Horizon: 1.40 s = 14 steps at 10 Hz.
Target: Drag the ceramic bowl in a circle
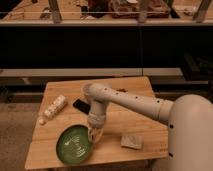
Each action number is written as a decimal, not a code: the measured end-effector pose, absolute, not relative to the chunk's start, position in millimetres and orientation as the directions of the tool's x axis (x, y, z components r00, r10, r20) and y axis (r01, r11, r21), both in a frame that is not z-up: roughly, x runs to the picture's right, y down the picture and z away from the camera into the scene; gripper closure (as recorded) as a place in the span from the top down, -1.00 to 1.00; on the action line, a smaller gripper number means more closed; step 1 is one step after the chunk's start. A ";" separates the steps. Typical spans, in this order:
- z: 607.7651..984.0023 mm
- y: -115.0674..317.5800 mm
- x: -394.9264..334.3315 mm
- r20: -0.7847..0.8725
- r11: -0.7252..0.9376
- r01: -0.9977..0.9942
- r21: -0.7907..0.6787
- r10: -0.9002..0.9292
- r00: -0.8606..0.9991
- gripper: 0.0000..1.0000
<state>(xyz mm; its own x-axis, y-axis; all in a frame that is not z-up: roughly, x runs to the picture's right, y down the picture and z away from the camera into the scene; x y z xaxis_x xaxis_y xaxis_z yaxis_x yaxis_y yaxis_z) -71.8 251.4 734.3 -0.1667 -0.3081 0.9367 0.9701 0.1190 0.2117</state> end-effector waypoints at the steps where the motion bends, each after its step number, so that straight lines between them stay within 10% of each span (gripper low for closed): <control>1: 731.8 252.8 -80.9 0.927 0.093 0.966 0.239 -0.319 -0.199 -0.99; 6: 726.0 246.5 -131.6 0.885 0.013 0.948 0.317 -0.363 -0.291 -0.99; 14: 799.7 180.4 -136.0 0.955 0.391 0.910 0.135 -0.296 -0.015 -0.99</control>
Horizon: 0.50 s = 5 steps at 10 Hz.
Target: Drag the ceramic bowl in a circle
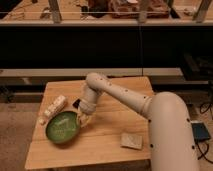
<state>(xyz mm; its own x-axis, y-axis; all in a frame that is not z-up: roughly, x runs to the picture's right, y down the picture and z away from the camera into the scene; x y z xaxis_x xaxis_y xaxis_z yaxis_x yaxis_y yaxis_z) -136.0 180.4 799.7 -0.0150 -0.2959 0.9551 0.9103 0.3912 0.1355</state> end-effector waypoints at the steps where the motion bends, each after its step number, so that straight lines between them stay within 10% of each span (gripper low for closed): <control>1: 798.3 179.4 -128.6 0.955 0.378 0.918 0.120 -0.298 -0.002 -0.99; 5: 793.2 182.2 -87.1 0.962 0.369 0.924 0.095 -0.274 0.010 -0.99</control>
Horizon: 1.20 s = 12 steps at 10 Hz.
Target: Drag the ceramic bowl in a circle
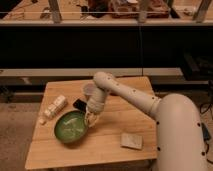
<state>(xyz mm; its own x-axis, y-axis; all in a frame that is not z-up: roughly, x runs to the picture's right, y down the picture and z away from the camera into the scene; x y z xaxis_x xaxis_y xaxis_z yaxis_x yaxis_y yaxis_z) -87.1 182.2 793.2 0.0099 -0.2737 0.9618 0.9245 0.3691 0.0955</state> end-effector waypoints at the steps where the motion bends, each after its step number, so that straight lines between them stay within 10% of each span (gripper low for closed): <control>1: 791.4 181.1 -87.2 0.963 0.368 0.926 0.080 -0.269 0.024 -0.99; 12: 780.2 195.7 -43.9 0.966 0.389 0.921 -0.002 -0.237 0.102 -0.99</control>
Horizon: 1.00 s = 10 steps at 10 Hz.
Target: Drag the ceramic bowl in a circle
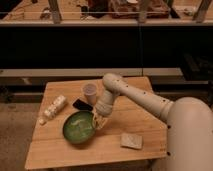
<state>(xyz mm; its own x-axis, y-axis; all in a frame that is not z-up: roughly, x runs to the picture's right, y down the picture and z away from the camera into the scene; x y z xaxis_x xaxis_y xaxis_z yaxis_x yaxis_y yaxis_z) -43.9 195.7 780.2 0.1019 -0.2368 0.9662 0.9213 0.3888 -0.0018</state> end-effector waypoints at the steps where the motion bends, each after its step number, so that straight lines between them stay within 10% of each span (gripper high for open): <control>1: 779.7 196.8 -41.6 0.966 0.390 0.921 -0.004 -0.237 0.104 -0.99; 10: 754.7 222.8 -33.5 0.957 0.383 0.923 -0.032 -0.254 0.139 -0.99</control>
